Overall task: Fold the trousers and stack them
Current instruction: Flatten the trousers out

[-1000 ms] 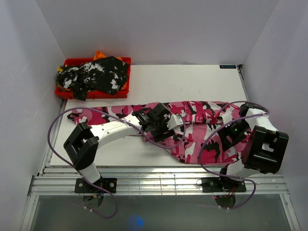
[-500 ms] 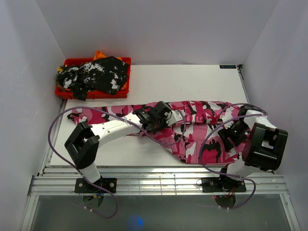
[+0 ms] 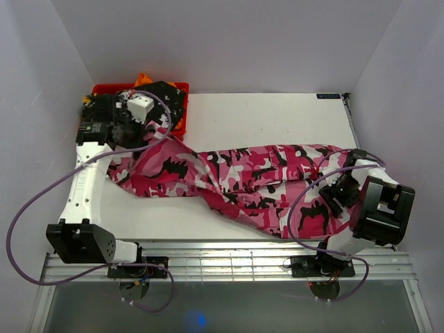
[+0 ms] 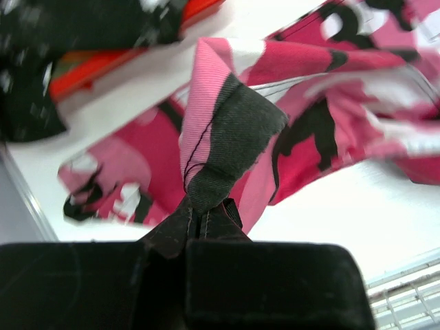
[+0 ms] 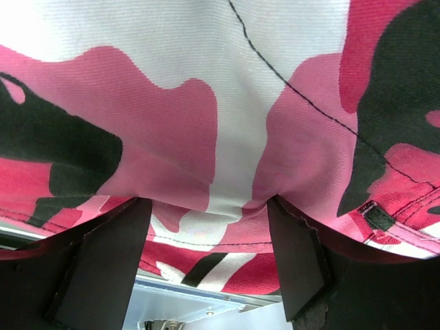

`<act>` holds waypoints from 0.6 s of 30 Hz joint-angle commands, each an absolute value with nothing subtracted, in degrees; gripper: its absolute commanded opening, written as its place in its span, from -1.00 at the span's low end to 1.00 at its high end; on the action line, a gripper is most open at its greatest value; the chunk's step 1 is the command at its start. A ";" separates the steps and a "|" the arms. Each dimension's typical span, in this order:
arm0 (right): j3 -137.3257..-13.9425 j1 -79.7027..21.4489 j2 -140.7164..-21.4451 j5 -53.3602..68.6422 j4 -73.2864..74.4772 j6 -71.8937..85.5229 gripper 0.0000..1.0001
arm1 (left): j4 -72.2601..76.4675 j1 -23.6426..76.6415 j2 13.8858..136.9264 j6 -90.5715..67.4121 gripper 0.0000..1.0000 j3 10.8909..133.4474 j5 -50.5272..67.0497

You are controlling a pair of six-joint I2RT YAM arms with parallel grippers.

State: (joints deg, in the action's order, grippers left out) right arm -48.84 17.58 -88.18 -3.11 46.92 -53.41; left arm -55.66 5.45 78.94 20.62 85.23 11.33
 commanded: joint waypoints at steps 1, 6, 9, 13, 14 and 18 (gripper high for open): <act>-46.93 18.19 -89.47 -4.22 42.19 -55.55 0.49 | -63.28 -3.13 75.68 23.72 -1.00 85.17 19.94; -47.11 18.19 -88.95 -4.83 41.92 -56.34 0.50 | -68.97 -16.94 75.41 29.87 -1.00 86.13 24.16; -47.20 18.28 -88.07 -4.75 41.84 -56.60 0.50 | -73.11 -23.89 76.64 33.83 -1.00 85.70 24.87; -47.37 18.28 -87.10 -3.78 41.92 -56.43 0.51 | -75.67 -32.24 79.71 37.44 -1.00 83.24 23.47; -47.29 18.28 -86.84 -3.61 41.84 -56.43 0.52 | -76.20 -35.39 81.54 38.31 -1.00 83.06 23.47; -47.46 18.28 -85.70 -1.94 42.10 -55.81 0.53 | -75.24 -39.72 84.72 40.42 -1.00 79.90 21.54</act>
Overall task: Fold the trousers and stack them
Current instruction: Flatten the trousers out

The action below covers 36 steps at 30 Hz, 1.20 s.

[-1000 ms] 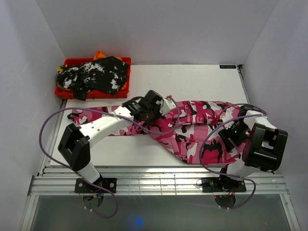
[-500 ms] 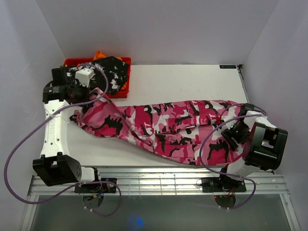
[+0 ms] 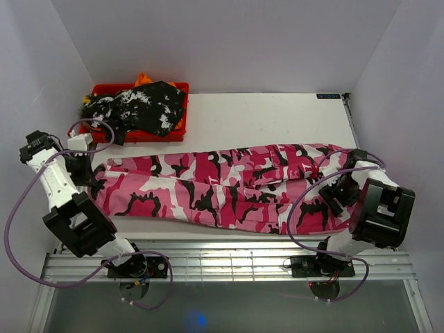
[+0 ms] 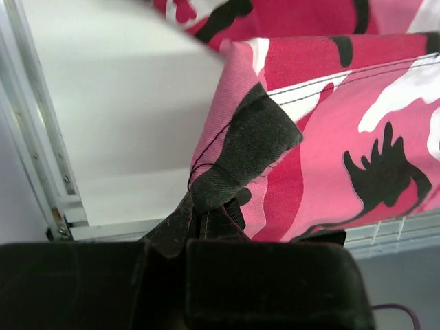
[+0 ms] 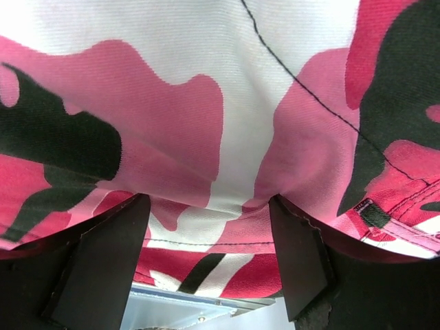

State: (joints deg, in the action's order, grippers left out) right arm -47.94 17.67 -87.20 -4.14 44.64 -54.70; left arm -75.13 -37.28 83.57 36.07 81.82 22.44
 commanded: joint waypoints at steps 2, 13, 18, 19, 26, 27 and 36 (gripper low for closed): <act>-47.72 18.28 -85.08 -0.62 43.24 -55.81 0.52 | -73.23 -40.25 85.43 41.39 -1.00 75.88 20.40; -46.93 18.19 -83.06 3.16 46.49 -57.04 0.61 | -52.05 -40.43 90.25 40.79 -1.00 58.54 15.91; -53.07 18.46 -81.91 7.90 51.84 -56.25 0.65 | -46.85 -40.43 94.65 39.20 -0.75 60.20 15.03; -56.57 18.63 -82.00 10.87 53.33 -56.08 0.65 | -46.76 -40.43 94.92 39.11 -0.67 61.51 15.64; -68.19 19.07 -82.36 14.95 63.10 -57.30 0.67 | -49.82 -40.43 87.91 41.22 0.28 67.92 20.64; -68.03 19.51 -82.01 13.29 63.11 -57.91 0.66 | -50.79 -40.43 86.93 41.31 0.40 69.33 21.35; -54.87 30.48 -81.74 -2.36 53.03 -66.53 0.57 | -59.33 -29.81 81.21 42.72 0.85 76.48 29.53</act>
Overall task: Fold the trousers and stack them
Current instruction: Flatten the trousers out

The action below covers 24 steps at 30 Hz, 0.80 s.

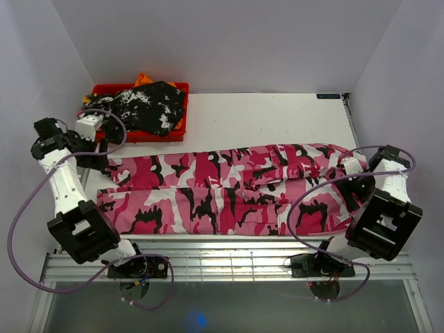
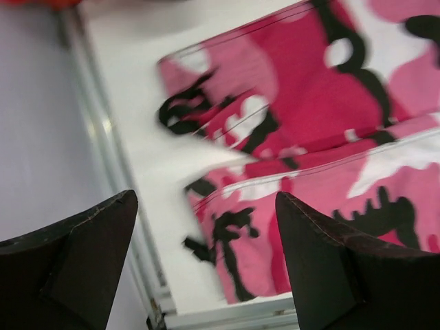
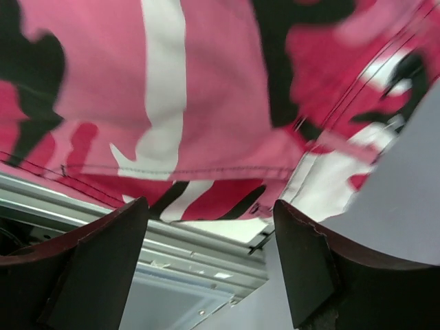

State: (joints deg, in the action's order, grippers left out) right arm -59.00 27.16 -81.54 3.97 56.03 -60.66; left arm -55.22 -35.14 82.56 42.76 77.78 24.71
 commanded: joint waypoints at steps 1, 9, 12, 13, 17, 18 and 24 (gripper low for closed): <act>-54.50 31.54 -81.74 -2.37 52.30 -66.97 0.58 | -59.07 -26.31 80.95 40.97 0.83 75.51 29.79; -62.22 42.52 -80.60 3.16 59.06 -71.00 0.74 | -51.95 -16.53 79.19 35.25 0.82 64.70 32.25; -59.69 44.38 -81.47 2.82 57.84 -73.65 0.74 | -49.58 -14.51 80.15 34.54 0.82 62.49 32.17; -57.76 44.47 -82.08 1.94 55.92 -72.78 0.69 | -49.22 -13.98 80.50 34.19 0.82 62.40 32.17; -58.00 44.47 -87.96 3.69 54.50 -65.50 0.66 | -48.43 -13.80 82.00 31.38 0.81 64.33 32.96; -58.62 44.39 -90.68 4.65 54.58 -63.13 0.66 | -48.34 -13.89 82.09 30.59 0.81 64.60 33.22; -67.47 44.30 -96.42 14.66 61.93 -60.56 -0.19 | -48.08 -13.89 80.69 30.06 0.81 64.08 33.05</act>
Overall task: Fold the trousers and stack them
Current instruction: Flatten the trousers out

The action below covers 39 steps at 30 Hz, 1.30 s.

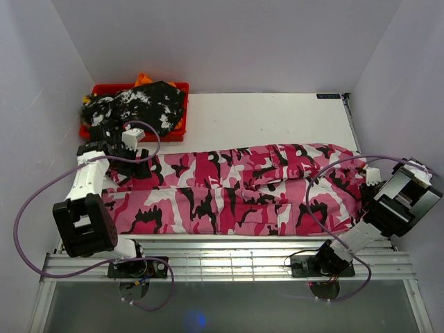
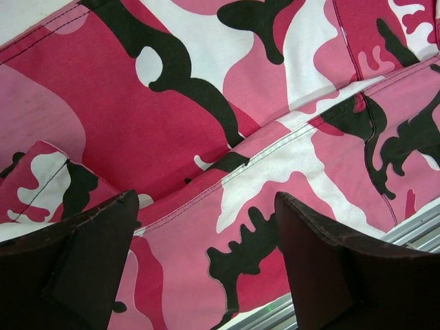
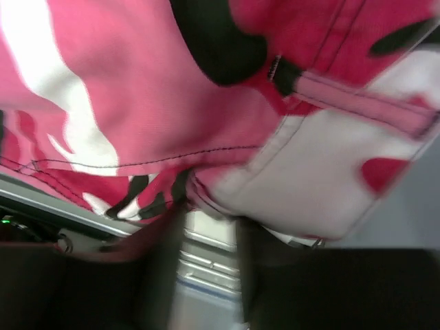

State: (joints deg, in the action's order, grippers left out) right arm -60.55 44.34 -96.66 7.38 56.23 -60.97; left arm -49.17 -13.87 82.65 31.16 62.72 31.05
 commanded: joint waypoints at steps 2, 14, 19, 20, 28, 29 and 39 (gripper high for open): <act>-70.30 43.34 -95.11 19.59 65.29 -59.77 -0.66 | -47.99 -13.89 80.07 30.06 0.81 63.64 32.70; -62.92 12.57 -93.69 4.91 57.56 -39.73 0.66 | -49.22 -13.71 82.79 29.09 0.80 65.65 30.06; -66.18 14.41 -83.51 5.89 60.29 -44.19 0.82 | -49.66 -13.71 83.06 29.53 0.79 65.13 29.88; -66.27 15.81 -81.41 5.54 61.42 -45.25 0.82 | -49.66 -13.71 83.14 29.36 0.79 64.95 29.88; -58.98 31.53 -77.34 2.64 59.86 -63.79 0.72 | -49.75 -13.62 82.27 30.41 0.80 63.64 28.92; -57.93 34.42 -77.69 1.94 58.72 -66.24 0.68 | -49.83 -13.62 82.35 31.19 0.80 63.28 28.57; -53.69 38.50 -87.52 4.63 48.77 -62.77 0.75 | -56.07 -9.86 80.79 37.08 0.68 65.74 39.00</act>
State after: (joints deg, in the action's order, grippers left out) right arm -52.07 38.57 -84.71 1.34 51.68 -61.82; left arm -52.47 -12.97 84.09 33.26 62.83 30.68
